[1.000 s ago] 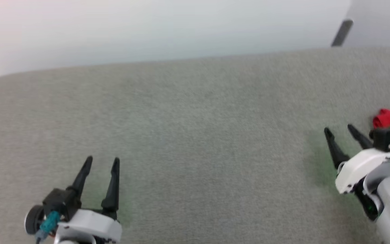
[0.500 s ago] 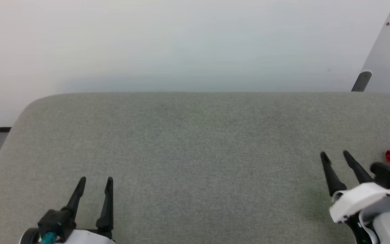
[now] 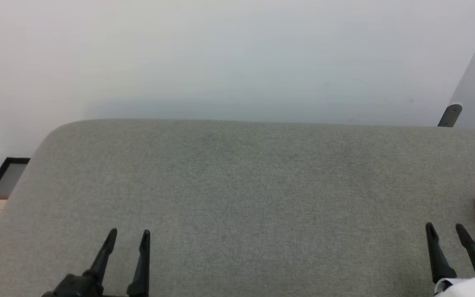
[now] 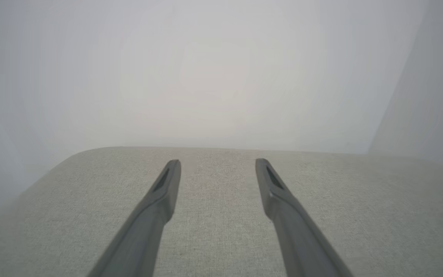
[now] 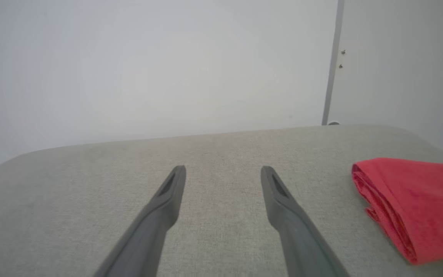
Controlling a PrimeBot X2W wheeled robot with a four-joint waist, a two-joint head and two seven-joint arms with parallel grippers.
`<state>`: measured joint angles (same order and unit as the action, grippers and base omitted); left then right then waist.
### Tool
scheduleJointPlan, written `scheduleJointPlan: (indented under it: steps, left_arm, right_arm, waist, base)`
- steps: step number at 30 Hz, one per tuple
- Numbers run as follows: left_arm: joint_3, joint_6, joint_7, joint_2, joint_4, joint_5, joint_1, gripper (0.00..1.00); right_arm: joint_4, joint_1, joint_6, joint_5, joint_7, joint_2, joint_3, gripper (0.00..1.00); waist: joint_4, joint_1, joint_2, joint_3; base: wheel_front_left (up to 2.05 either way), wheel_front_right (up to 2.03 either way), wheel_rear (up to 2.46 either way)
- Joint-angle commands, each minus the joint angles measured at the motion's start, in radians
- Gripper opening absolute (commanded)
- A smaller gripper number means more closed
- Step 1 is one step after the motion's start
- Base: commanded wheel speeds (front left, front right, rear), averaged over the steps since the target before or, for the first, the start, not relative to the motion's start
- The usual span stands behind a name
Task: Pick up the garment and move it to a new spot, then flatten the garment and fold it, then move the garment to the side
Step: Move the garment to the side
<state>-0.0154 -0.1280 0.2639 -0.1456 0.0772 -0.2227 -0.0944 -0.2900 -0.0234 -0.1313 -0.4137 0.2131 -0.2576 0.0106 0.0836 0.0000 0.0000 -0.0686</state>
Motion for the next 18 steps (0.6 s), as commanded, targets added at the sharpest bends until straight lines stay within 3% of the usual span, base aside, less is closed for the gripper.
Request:
scheduleJointPlan:
  steps: [1,10,18]
  left_arm:
    - [0.000,-0.003,0.000,-0.001,-0.009,-0.005,-0.017,1.00]
    - [0.003,-0.003,0.000,-0.010,-0.042,-0.012,-0.084,1.00]
    - [0.020,-0.003,0.000,-0.013,-0.048,-0.029,-0.116,1.00]
  right_arm:
    - [0.029,0.025,0.001,0.014,-0.011,0.014,-0.022,1.00]
    - [0.270,0.169,0.001,0.096,-0.099,0.112,-0.113,1.00]
    - [0.386,0.231,0.001,0.135,-0.138,0.153,-0.134,1.00]
  waist:
    - [0.004,0.0000,0.0000,-0.002]
    - [0.008,0.0000,0.0000,0.000]
    - [0.008,0.0000,0.0000,0.003]
  base:
    - [0.00,0.00,0.00]
    - [0.00,0.00,0.00]
    - [0.00,0.00,0.00]
